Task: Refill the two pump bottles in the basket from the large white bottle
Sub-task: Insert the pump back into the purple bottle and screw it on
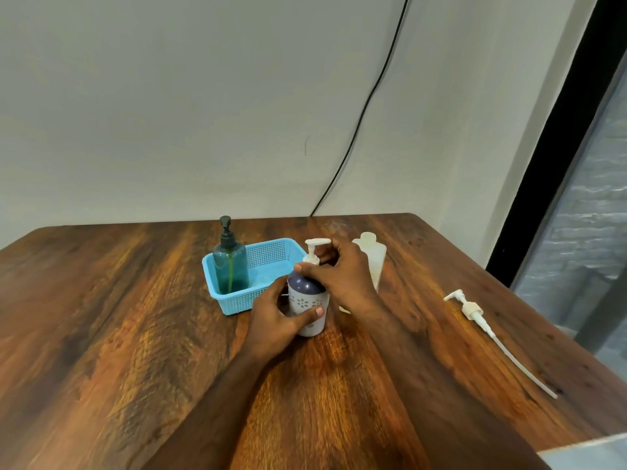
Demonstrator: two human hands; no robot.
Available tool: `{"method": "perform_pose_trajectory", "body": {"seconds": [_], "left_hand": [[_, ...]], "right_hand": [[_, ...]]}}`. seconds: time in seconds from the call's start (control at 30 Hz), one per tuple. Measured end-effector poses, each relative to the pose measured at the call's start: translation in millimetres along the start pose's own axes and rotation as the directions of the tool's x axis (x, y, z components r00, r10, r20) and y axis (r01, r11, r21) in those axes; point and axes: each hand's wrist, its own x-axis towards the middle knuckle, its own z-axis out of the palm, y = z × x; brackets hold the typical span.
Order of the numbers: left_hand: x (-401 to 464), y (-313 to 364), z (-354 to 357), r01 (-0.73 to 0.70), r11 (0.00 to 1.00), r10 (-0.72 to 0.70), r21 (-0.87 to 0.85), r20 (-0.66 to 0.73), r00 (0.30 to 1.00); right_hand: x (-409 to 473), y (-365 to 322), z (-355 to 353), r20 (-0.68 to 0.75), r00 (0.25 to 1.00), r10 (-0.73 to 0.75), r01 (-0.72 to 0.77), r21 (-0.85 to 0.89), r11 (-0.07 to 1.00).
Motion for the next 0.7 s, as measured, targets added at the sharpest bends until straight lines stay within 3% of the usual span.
{"method": "perform_pose_trajectory", "body": {"seconds": [0.13, 0.3, 0.53, 0.7], "left_hand": [[0, 0, -1, 0.023, 0.999, -0.023, -0.035, 0.009, 1.000], [2, -1, -2, -0.004, 1.000, 0.005, -0.014, 0.015, 1.000], [1, 3, -1, -0.004, 1.000, 0.004, -0.003, 0.012, 1.000], [2, 4, -2, -0.020, 1.000, 0.020, -0.019, 0.001, 1.000]], "right_hand": [[-6, -4, 8, 0.052, 0.999, -0.007, 0.007, -0.012, 1.000], [-5, 12, 6, 0.222, 0.975, 0.009, -0.059, 0.218, 0.974], [-1, 5, 9, -0.028, 0.999, -0.032, 0.033, 0.058, 0.998], [-5, 10, 20, 0.167, 0.984, -0.059, 0.034, 0.146, 0.989]]}}
